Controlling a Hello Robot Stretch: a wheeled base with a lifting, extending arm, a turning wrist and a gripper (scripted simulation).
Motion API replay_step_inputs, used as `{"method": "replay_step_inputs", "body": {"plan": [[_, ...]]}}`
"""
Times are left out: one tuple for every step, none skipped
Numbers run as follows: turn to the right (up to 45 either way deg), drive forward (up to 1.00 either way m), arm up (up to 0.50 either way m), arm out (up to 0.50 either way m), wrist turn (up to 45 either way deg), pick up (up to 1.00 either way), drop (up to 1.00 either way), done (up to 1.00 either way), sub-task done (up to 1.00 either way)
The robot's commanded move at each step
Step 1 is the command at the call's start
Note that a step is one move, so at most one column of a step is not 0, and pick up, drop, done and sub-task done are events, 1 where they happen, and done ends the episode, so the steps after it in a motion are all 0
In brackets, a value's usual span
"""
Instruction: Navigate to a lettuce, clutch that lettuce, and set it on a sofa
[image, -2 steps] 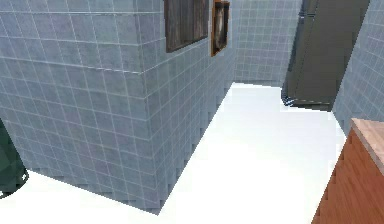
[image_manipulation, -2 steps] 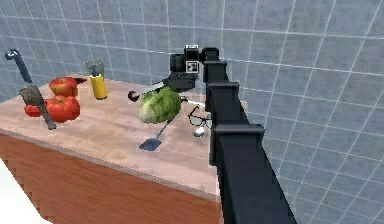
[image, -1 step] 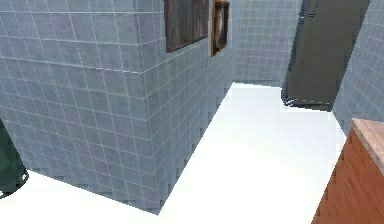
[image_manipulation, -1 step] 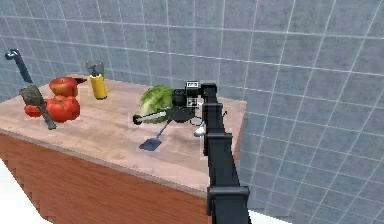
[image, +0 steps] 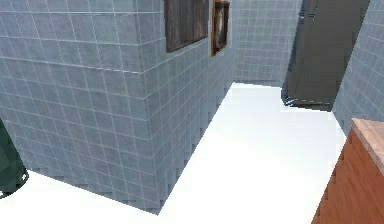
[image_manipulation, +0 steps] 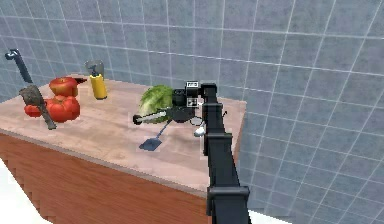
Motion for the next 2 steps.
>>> {"method": "replay_step_inputs", "body": {"plan": [[0.0,0.0,0.1,0.0,0.0,0.0,0.0,0.0,0.0],[0.0,0.0,0.0,0.0,-45.0,0.0,0.0,0.0,0.0]]}}
